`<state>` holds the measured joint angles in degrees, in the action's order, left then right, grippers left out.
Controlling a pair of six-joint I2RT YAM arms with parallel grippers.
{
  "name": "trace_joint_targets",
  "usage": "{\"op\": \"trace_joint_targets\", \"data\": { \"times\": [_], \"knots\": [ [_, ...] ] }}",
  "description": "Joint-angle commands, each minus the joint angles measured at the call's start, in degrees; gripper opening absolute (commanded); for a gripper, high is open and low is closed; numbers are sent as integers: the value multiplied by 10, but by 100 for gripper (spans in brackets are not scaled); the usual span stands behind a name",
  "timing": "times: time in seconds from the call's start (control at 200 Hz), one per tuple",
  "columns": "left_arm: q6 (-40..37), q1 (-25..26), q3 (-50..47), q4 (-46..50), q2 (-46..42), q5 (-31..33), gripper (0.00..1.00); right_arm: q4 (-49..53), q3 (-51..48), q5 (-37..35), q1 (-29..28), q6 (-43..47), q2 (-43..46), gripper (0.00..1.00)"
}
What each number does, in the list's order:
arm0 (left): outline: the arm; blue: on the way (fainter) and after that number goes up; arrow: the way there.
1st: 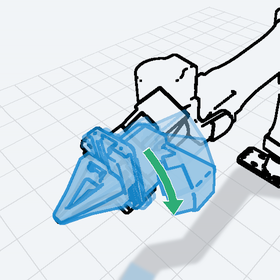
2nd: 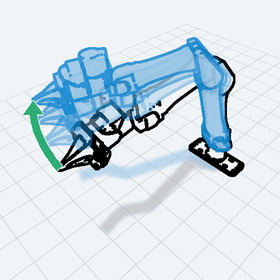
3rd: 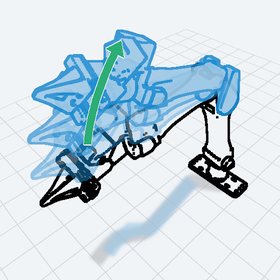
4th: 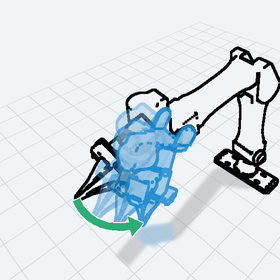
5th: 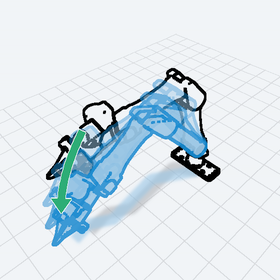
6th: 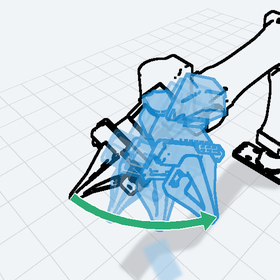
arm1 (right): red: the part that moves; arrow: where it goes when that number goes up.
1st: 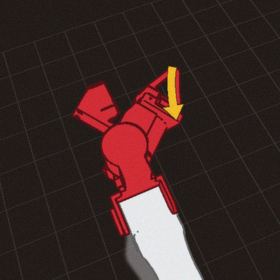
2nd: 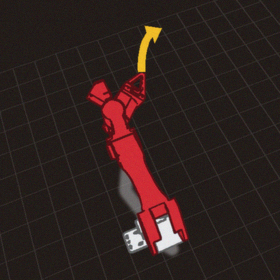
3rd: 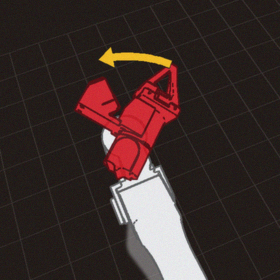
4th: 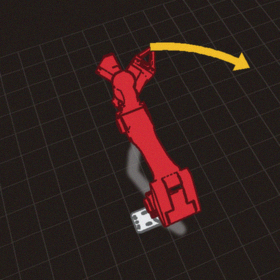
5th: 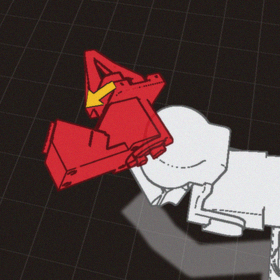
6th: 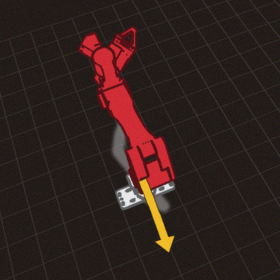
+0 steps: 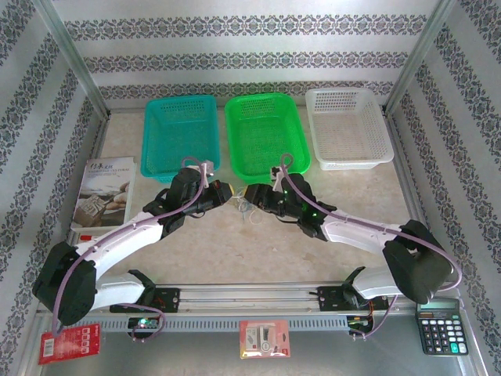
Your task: Untangle the cables
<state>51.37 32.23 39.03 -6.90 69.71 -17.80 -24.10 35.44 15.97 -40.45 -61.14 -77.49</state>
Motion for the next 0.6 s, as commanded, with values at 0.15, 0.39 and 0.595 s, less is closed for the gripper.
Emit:
{"op": "trace_joint_targets", "data": {
  "times": [0.15,0.39,0.595],
  "knots": [
    [-18,1,70,24,-14,-29,0,71,-50,-68,17,94,94,58],
    [-9,1,123,56,-10,-55,0,91,-25,-110,5,248,102,69],
    [12,4,158,61,-11,-73,0,43,29,-119,-14,302,28,70]
  ]
}}
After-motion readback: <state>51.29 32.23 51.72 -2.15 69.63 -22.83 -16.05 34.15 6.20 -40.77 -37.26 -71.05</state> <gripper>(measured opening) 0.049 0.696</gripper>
